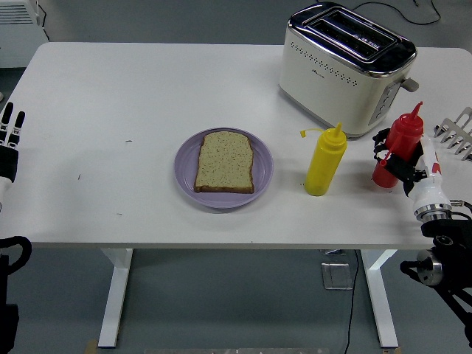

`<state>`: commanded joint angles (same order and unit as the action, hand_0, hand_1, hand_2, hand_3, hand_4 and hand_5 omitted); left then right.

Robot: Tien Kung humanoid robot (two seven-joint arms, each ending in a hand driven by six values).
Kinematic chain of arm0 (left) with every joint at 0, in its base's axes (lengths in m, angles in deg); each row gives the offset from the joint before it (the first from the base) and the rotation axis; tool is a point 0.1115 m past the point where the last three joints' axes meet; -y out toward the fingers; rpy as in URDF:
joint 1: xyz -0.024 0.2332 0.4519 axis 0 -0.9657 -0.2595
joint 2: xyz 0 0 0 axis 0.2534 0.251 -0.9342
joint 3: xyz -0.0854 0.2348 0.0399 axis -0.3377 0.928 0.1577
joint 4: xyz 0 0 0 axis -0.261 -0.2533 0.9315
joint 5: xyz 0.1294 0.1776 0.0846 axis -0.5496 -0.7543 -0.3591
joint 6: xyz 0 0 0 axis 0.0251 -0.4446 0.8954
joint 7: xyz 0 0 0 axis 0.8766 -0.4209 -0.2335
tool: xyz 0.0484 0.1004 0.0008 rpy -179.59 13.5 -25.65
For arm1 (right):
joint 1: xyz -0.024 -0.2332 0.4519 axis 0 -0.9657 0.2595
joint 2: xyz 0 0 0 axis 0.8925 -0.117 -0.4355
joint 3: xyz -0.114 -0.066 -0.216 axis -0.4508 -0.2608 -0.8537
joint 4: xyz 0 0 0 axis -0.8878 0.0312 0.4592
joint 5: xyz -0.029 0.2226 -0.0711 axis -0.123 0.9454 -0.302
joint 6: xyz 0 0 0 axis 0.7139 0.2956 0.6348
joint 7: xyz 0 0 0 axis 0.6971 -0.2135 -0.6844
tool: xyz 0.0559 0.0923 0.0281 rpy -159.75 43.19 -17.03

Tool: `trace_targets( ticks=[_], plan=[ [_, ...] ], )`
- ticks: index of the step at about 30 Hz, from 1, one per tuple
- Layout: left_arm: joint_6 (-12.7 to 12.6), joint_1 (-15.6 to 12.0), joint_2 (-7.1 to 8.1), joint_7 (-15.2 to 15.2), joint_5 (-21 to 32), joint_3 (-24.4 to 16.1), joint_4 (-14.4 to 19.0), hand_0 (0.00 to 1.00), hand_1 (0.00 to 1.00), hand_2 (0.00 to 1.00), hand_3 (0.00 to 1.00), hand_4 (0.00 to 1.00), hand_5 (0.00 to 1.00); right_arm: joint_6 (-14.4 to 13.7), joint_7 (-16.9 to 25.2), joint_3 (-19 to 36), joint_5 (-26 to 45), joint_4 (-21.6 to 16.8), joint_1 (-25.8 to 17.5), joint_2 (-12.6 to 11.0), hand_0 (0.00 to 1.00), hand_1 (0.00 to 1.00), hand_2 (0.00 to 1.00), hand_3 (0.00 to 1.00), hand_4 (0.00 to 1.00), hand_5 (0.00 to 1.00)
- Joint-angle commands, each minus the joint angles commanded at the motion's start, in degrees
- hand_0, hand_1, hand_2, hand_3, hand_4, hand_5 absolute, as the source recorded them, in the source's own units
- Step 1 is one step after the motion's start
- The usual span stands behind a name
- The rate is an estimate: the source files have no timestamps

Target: Pick up the cup,pour liquid into bread,place the cup on the desk

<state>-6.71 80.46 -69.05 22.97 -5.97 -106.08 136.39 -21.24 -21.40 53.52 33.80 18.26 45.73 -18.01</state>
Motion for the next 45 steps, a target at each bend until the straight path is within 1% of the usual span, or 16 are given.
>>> trace_targets(
  ticks=[4,5,11,26,28,29,34,35,45],
  plan=[
    [0.00,-0.02,-0.02,0.00,0.01,0.04,-0.02,0.782,0.739,0.742,0.703,0.515,0.998,0.17,0.01,-0.32,0.07,0.67,0.27,0.29,0.284,0.277,0.348,0.383,0.475,0.002],
    [0.00,-0.01,-0.03,0.00,0.02,0.05,-0.02,0.784,0.741,0.742,0.703,0.516,0.998,0.25,-0.04,-0.36,0.04,0.79,0.33,0.36,0.280,0.281,0.355,0.389,0.459,0.002],
    [0.00,0.01,-0.06,0.01,0.04,0.10,-0.05,0.784,0.741,0.742,0.703,0.516,0.998,0.29,0.04,-0.64,0.08,1.57,0.74,0.81,0.281,0.284,0.358,0.394,0.447,0.002],
    [0.03,0.10,-0.12,-0.02,0.17,0.08,-0.07,0.787,0.742,0.743,0.702,0.516,0.998,1.05,-0.30,-0.90,-0.39,3.58,1.67,1.71,0.277,0.287,0.366,0.399,0.452,0.008],
    [0.02,0.09,-0.11,-0.02,0.16,0.08,-0.07,0.787,0.742,0.743,0.702,0.516,0.998,1.08,-0.28,-0.92,-0.38,3.67,1.70,1.74,0.277,0.287,0.366,0.399,0.452,0.008],
    [0.02,0.09,-0.11,-0.02,0.16,0.08,-0.07,0.788,0.744,0.744,0.703,0.516,0.998,1.09,-0.29,-0.94,-0.39,3.70,1.69,1.74,0.274,0.303,0.374,0.401,0.454,0.026],
    [0.03,0.08,-0.15,-0.02,0.17,0.17,-0.08,0.788,0.744,0.744,0.703,0.516,0.998,1.32,-0.63,-0.91,-0.72,3.98,1.48,1.73,0.274,0.303,0.374,0.401,0.454,0.026],
    [0.03,0.06,-0.15,-0.02,0.17,0.18,-0.09,0.789,0.745,0.743,0.703,0.516,0.998,1.36,-0.64,-0.89,-0.74,3.97,1.43,1.72,0.283,0.332,0.386,0.403,0.460,0.043],
    [0.03,-0.03,-0.12,-0.04,0.16,0.40,-0.06,0.791,0.745,0.744,0.703,0.516,0.998,1.30,-0.60,-0.72,-0.94,4.10,0.90,1.48,0.291,0.340,0.392,0.404,0.467,0.053]
  ],
)
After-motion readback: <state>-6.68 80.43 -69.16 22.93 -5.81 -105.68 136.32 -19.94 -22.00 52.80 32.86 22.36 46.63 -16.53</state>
